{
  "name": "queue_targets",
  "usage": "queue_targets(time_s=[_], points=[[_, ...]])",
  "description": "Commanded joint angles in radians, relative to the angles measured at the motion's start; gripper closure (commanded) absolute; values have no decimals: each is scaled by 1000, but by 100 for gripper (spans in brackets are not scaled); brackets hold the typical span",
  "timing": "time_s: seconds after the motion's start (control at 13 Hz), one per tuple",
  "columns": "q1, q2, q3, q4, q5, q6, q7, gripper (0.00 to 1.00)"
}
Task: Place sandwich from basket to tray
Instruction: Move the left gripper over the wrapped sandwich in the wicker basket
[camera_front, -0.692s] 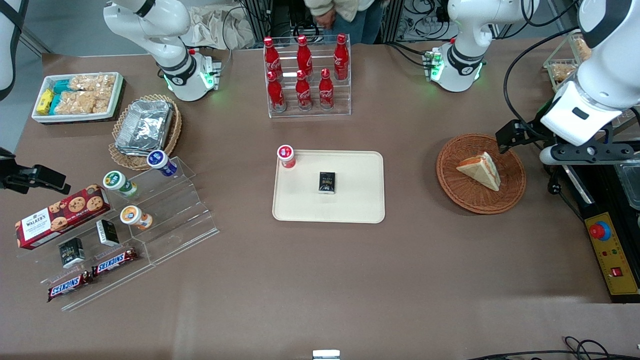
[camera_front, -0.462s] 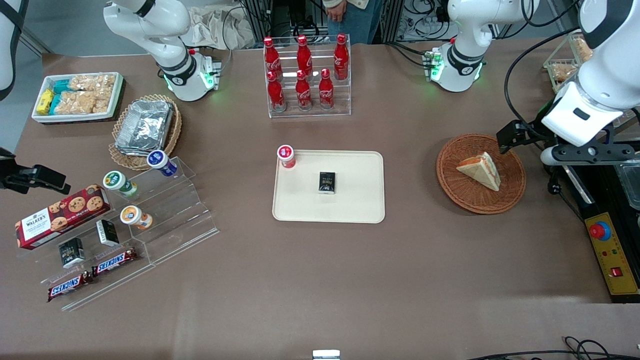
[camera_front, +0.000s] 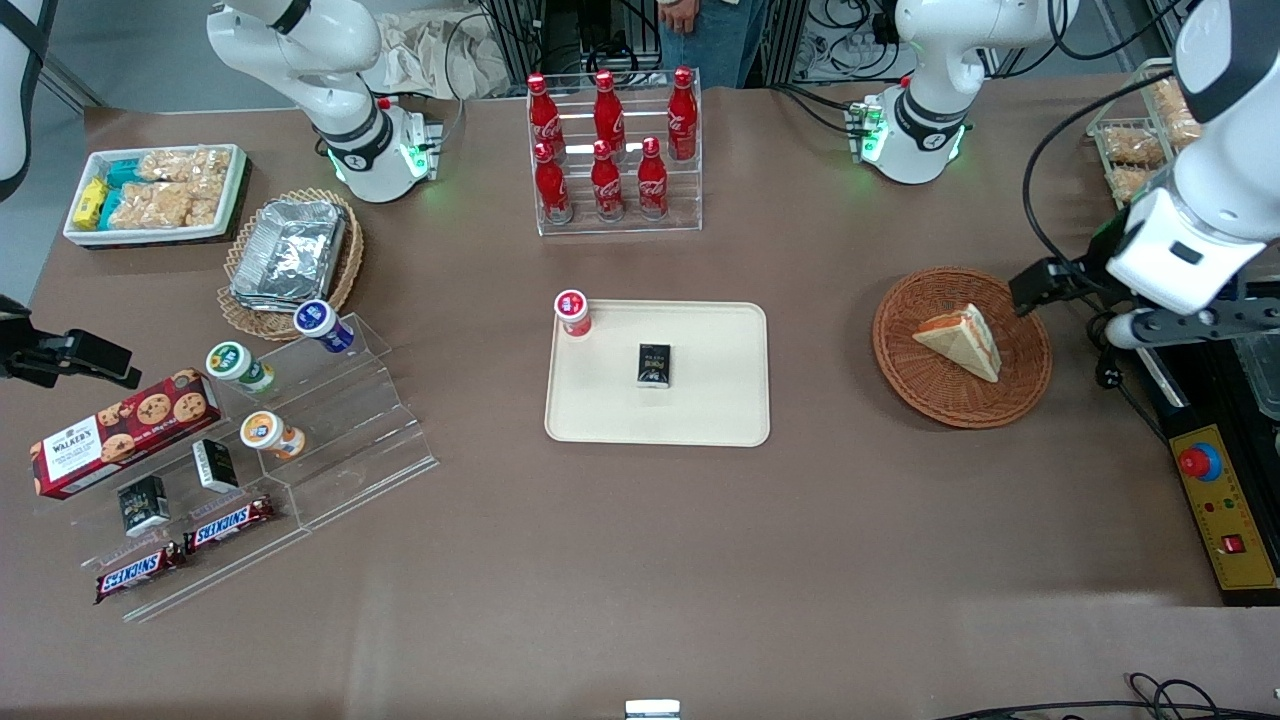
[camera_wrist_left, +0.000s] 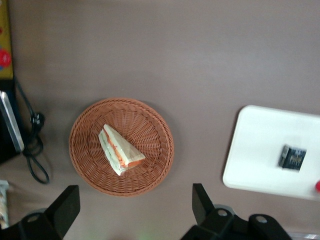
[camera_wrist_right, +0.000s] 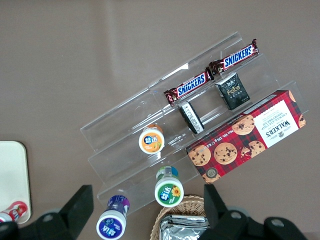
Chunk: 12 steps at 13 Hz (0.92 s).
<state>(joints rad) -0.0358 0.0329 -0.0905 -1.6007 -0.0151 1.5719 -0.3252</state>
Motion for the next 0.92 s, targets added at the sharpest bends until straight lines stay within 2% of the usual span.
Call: queue_targets(time_s=[0.0, 0.15, 0.31, 0.62, 0.85], points=[[4, -21, 5, -66, 23, 7, -226, 0], [4, -83, 12, -187, 27, 13, -330, 0], [2, -160, 73, -308, 26, 68, -330, 0], [4, -298, 138, -571, 27, 232, -333, 0], [4, -292, 156, -623, 26, 302, -391, 0]])
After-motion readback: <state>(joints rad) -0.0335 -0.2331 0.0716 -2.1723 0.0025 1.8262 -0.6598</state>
